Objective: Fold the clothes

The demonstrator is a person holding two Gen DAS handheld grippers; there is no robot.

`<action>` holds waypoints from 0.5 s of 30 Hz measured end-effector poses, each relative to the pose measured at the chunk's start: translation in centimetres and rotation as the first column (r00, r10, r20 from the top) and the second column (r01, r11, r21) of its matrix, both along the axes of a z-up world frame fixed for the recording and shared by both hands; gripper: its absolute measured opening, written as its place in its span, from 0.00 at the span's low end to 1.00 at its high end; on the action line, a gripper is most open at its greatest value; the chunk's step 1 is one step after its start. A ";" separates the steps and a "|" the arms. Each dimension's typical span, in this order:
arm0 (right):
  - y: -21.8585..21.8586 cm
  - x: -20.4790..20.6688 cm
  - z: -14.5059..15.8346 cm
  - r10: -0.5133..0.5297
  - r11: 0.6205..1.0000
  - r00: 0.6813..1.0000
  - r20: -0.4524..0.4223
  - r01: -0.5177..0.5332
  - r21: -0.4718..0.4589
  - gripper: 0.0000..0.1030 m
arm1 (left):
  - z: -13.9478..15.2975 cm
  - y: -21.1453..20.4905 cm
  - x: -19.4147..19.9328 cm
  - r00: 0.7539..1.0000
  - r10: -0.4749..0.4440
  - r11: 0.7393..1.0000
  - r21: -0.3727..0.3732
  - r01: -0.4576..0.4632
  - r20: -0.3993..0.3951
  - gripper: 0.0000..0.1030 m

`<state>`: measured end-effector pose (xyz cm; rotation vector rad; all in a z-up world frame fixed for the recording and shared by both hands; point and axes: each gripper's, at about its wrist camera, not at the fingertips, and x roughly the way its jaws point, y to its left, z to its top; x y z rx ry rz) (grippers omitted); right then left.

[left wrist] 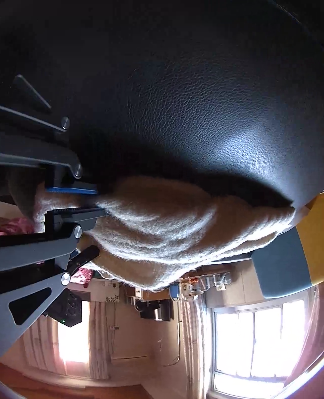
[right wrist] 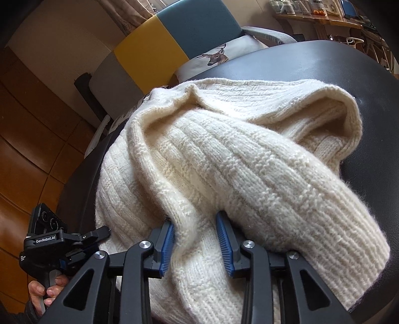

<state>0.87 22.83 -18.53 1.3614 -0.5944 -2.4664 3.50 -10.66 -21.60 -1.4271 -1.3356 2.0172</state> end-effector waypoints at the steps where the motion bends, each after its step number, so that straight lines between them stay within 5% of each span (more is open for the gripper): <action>1: -0.7 0.1 0.2 0.016 0.998 1.000 -0.002 -0.016 0.053 0.33 | 0.3 -0.5 0.1 1.000 0.010 1.000 -0.003 -0.010 -0.018 0.08; 5: -4.6 0.2 0.8 0.116 0.936 0.993 -0.019 -0.102 0.338 0.31 | 1.1 -2.3 1.5 0.996 0.013 1.000 -0.014 -0.015 -0.090 0.08; 7: -6.5 0.4 1.3 0.153 0.880 0.988 -0.034 -0.120 0.460 0.12 | 1.9 -2.7 1.6 0.993 0.011 0.999 -0.035 -0.015 -0.116 0.08; 8: -6.9 0.6 1.9 0.160 0.878 0.986 -0.052 -0.118 0.465 0.06 | 2.4 -3.2 1.7 0.991 0.017 0.999 -0.029 -0.021 -0.133 0.08; 15: -5.3 1.4 6.4 0.108 0.884 0.984 -0.141 -0.030 0.467 0.05 | 7.1 -5.4 1.0 0.968 0.023 0.995 -0.089 -0.047 -0.249 0.05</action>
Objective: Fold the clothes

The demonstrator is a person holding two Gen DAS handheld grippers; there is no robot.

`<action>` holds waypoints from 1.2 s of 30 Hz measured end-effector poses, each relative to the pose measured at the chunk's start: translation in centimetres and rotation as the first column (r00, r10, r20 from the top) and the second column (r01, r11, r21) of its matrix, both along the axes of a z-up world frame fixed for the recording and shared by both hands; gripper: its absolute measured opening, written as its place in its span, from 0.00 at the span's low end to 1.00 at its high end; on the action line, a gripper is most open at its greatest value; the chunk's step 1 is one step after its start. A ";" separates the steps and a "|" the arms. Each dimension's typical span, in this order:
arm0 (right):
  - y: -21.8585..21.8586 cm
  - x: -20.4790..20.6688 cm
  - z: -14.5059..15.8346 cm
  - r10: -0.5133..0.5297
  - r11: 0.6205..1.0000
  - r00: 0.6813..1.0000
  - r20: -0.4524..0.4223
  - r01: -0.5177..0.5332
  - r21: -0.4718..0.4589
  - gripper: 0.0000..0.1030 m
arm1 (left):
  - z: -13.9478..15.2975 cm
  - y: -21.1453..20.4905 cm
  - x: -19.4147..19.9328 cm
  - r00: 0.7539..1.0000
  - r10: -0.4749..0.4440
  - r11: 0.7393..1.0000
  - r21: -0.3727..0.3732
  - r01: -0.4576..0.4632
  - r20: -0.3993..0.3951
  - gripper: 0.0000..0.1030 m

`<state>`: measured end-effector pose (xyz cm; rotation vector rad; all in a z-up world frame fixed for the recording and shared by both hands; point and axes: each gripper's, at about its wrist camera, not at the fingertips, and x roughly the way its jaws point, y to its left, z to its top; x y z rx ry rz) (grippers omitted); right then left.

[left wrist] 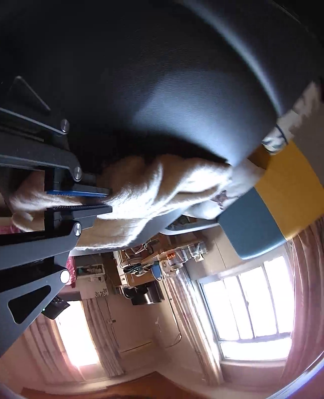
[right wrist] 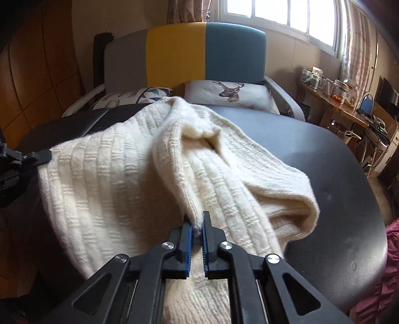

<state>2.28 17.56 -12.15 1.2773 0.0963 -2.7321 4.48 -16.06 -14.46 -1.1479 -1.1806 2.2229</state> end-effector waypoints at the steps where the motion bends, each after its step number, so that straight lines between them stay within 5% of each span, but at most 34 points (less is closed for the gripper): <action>1: 0.7 0.0 0.0 -0.030 1.000 1.000 0.006 0.030 -0.001 0.05 | 0.7 -0.3 -0.2 1.000 0.002 1.000 -0.013 -0.002 -0.016 0.05; 8: 6.8 -1.3 -3.6 -0.220 0.970 0.967 0.129 0.230 -0.074 0.06 | -0.2 1.2 -1.0 0.998 -0.038 0.997 -0.064 0.041 0.056 0.06; 13: 8.5 -1.7 -4.3 -0.251 0.946 0.956 0.151 0.275 -0.172 0.12 | -4.2 -2.0 1.2 0.987 0.029 0.999 0.028 -0.034 0.156 0.23; 17: 10.0 -1.2 -4.1 -0.297 0.899 0.939 0.175 0.337 -0.281 0.20 | -5.9 -3.7 2.0 0.976 0.075 0.991 0.089 -0.095 0.205 0.25; 21: 10.4 0.4 -0.2 -0.377 0.893 0.926 0.020 0.369 -0.258 0.22 | -5.4 -3.4 0.3 0.981 0.079 0.982 0.155 -0.107 0.176 0.39; 25: 7.1 -1.6 1.8 -0.246 0.933 0.969 0.013 0.241 -0.267 0.27 | -4.6 -0.4 -2.5 0.987 0.023 0.982 0.183 -0.052 0.158 0.49; 29: 1.0 -6.2 1.0 -0.090 0.967 0.989 0.117 0.115 -0.229 0.27 | -3.8 3.8 -3.3 0.991 -0.051 0.995 0.090 0.040 0.126 0.47; 36: -9.8 -14.3 -0.5 0.176 0.973 0.937 0.303 -0.119 -0.197 0.27 | -5.0 6.0 -3.3 0.986 -0.084 0.994 0.074 0.074 0.145 0.45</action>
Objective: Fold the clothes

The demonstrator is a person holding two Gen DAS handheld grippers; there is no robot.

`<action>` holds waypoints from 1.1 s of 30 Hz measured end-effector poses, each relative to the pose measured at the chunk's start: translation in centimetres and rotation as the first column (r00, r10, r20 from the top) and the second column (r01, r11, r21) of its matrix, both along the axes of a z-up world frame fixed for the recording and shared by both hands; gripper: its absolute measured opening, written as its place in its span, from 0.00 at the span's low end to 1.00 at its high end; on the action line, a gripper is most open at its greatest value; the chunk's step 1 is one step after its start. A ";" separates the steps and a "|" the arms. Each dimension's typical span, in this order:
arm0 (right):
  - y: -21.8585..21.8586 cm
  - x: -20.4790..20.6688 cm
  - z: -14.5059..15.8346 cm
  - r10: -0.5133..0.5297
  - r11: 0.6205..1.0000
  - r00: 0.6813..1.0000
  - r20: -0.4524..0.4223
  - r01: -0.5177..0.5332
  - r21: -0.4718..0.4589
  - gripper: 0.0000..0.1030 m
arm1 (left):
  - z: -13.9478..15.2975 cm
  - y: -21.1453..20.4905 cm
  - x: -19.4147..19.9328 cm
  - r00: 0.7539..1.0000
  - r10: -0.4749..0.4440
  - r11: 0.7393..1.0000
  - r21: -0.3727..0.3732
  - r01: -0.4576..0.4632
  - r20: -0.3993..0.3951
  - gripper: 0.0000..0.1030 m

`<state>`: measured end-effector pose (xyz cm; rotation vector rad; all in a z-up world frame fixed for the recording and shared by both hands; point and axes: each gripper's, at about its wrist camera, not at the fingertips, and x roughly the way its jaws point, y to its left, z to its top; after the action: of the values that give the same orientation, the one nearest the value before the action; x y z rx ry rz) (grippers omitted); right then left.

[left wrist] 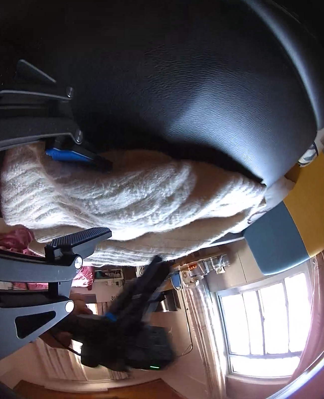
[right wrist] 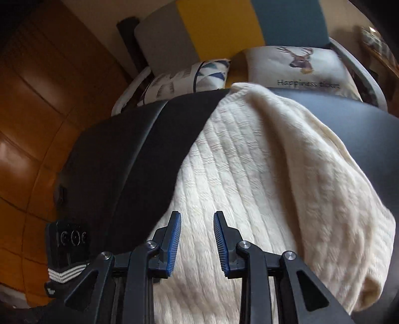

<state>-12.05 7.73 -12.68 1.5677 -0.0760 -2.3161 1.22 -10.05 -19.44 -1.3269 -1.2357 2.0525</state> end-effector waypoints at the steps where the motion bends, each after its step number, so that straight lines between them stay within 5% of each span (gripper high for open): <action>1: -1.5 -1.2 -0.2 0.040 0.999 0.999 0.027 -0.040 0.004 0.27 | -0.2 -0.1 0.0 1.000 0.003 1.000 0.009 -0.003 0.006 0.45; 5: -7.4 -5.6 -1.2 0.183 0.982 0.974 0.134 -0.188 0.023 0.27 | -0.7 -0.5 0.0 1.000 0.010 0.999 0.048 -0.011 0.016 0.45; 13: -11.1 -8.2 -6.2 0.119 0.944 0.957 0.265 -0.192 0.269 0.28 | -1.8 -0.6 -0.2 1.000 0.004 0.997 0.079 -0.006 0.030 0.45; 21: -10.7 -7.3 -6.0 0.065 0.959 0.974 0.219 -0.121 0.255 0.34 | -1.8 -0.3 -0.3 1.000 0.009 0.996 0.084 -0.012 0.027 0.46; 24: -11.4 -6.8 -5.8 0.112 0.938 0.974 0.196 -0.168 0.302 0.35 | -1.7 -0.2 -0.3 0.999 0.012 0.997 0.081 -0.015 0.030 0.46; 29: -13.2 -4.5 -5.3 0.238 0.862 0.968 0.074 -0.246 0.444 0.17 | -1.5 0.0 -0.2 0.999 0.020 0.998 0.059 -0.022 0.026 0.46; 33: -12.2 -3.8 -3.9 0.224 0.883 0.975 -0.011 -0.198 0.425 0.09 | -1.0 0.2 -0.1 0.999 0.032 0.999 0.023 -0.032 0.012 0.44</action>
<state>-15.87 -4.43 -16.53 1.5953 0.6229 -2.3003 1.11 -9.86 -20.48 -1.3182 -1.2897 2.0484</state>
